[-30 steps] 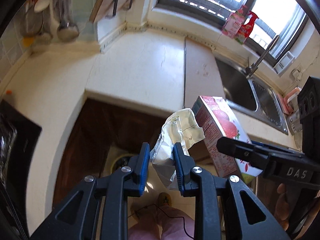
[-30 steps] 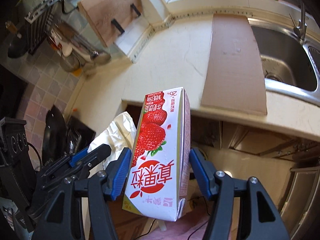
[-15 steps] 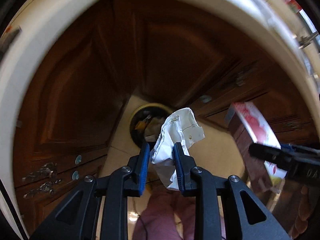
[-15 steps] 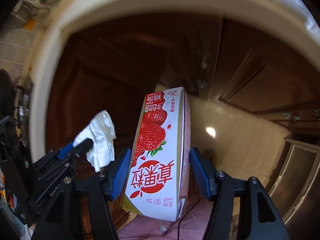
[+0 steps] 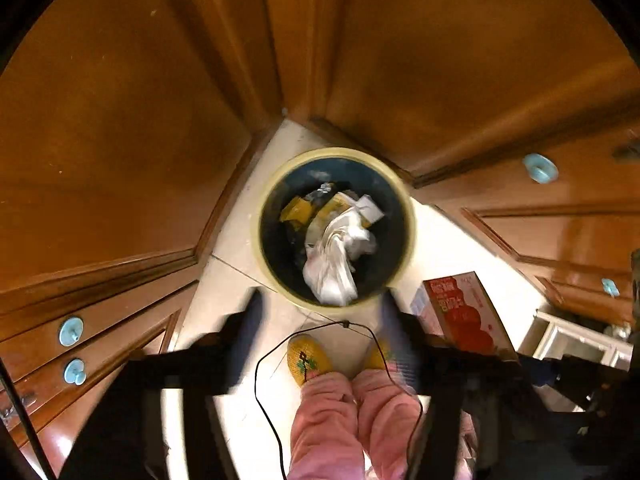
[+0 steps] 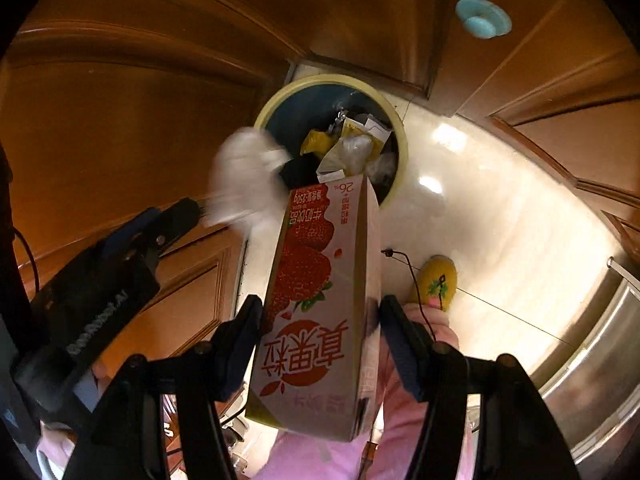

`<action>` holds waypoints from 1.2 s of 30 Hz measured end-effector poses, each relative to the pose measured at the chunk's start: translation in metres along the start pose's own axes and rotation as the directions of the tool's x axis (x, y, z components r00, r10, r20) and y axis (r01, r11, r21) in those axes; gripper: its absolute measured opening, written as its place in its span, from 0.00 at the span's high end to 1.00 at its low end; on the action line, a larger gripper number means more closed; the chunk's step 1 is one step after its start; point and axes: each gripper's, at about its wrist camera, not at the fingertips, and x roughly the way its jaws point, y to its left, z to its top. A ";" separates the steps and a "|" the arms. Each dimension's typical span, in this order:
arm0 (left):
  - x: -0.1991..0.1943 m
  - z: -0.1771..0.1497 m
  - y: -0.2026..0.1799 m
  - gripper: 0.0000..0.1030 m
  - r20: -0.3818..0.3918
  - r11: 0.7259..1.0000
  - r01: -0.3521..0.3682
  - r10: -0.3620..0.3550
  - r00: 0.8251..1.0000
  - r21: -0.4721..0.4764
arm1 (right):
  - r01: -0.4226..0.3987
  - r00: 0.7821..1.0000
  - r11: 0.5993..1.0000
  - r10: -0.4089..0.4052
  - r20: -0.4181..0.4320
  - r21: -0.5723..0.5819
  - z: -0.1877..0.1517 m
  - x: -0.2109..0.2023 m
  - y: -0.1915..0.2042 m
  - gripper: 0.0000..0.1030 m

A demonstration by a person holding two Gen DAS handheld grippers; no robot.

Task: Collect trash
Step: 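Lift the tissue and juice carton and carry both down over the black bin, then open both tools to drop the tissue and carton into the bin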

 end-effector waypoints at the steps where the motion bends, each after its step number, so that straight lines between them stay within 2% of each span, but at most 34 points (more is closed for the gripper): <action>1: 0.003 0.001 0.005 0.28 0.007 1.000 -0.014 0.014 1.000 -0.010 | 0.000 1.000 1.000 0.000 -0.004 -0.003 -0.001 0.004 -0.003 0.41; 8: 0.017 -0.007 0.036 0.28 -0.017 0.996 -0.070 0.069 0.997 -0.058 | 0.062 0.997 0.997 -0.063 -0.035 -0.043 0.038 0.037 0.007 0.41; 13: 0.023 -0.029 0.052 0.28 -0.042 0.993 -0.066 0.062 0.997 -0.103 | 0.082 0.996 0.994 -0.085 -0.039 -0.078 0.056 0.047 0.026 0.41; 18: 0.025 -0.037 0.061 0.27 -0.046 0.989 -0.054 0.048 0.998 -0.141 | 0.109 0.994 0.989 -0.111 -0.017 -0.103 0.070 0.055 0.042 0.40; 22: 0.024 -0.039 0.063 0.20 -0.037 0.986 -0.042 0.036 0.999 -0.163 | 0.099 0.995 0.989 -0.099 0.002 -0.106 0.073 0.058 0.047 0.38; 25: 0.023 -0.039 0.062 0.19 -0.031 0.986 -0.034 0.029 0.999 -0.164 | 0.104 0.995 0.988 -0.103 0.012 -0.112 0.071 0.060 0.048 0.26; 31: 0.016 -0.037 0.063 0.19 -0.011 0.987 -0.022 0.020 1.000 -0.157 | 0.094 0.995 0.985 -0.091 0.029 -0.148 0.063 0.058 0.051 0.25; 36: 0.004 -0.038 0.058 0.19 0.000 0.990 -0.005 0.005 1.000 -0.140 | 0.094 0.992 0.981 -0.078 0.096 -0.172 0.049 0.040 0.055 0.25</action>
